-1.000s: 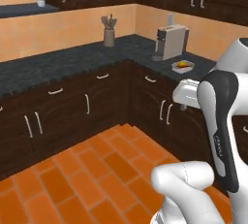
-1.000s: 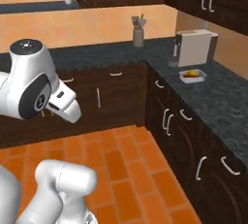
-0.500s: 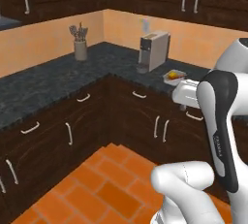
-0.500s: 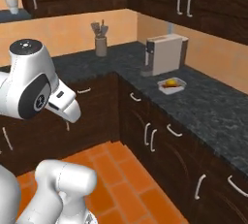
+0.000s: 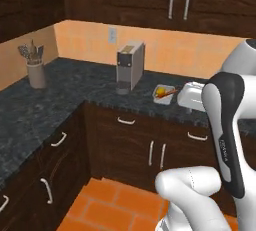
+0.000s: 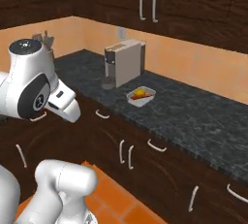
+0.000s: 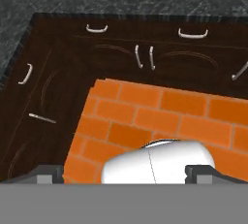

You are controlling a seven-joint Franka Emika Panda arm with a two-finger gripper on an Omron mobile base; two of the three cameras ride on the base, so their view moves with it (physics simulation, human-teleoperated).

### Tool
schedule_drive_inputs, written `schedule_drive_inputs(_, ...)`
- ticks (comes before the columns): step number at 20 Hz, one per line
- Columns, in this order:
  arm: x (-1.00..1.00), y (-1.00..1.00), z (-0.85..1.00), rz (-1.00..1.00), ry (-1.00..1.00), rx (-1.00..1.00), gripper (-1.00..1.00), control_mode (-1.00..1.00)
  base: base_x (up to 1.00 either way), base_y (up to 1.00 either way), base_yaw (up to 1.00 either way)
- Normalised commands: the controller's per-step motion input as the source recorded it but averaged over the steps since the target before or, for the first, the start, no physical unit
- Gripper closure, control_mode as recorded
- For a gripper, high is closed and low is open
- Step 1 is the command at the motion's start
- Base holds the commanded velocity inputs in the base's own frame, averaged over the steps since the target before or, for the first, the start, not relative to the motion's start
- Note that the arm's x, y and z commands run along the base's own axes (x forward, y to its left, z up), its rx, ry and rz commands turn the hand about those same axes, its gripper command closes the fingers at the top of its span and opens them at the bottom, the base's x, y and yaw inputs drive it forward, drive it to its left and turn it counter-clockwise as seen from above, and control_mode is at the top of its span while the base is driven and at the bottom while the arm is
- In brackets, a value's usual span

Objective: Take the meat container that has the steak and place it on the second highest rack of the freezer. Then take the vegetable container that has the lemon and carrot and place it on the highest rack of the freezer.

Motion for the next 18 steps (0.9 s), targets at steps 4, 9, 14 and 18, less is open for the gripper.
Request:
schedule_drive_inputs(4, 0.00, 0.00, 0.00, 0.00, 0.00, 0.00, -1.00, 1.00, 0.70, 0.26, -0.56)
schedule_drive_inputs(9, 0.00, 0.00, 0.00, 0.00, 0.00, 0.00, -1.00, 1.00, 0.78, 0.37, -0.49)
schedule_drive_inputs(14, 0.00, 0.00, 0.00, 0.00, 0.00, 0.00, -1.00, 1.00, 0.94, 0.32, -0.23)
schedule_drive_inputs(18, 0.17, 0.00, -0.08, -0.06, 0.02, 0.00, -1.00, -1.00, 0.59, 0.14, -0.17)
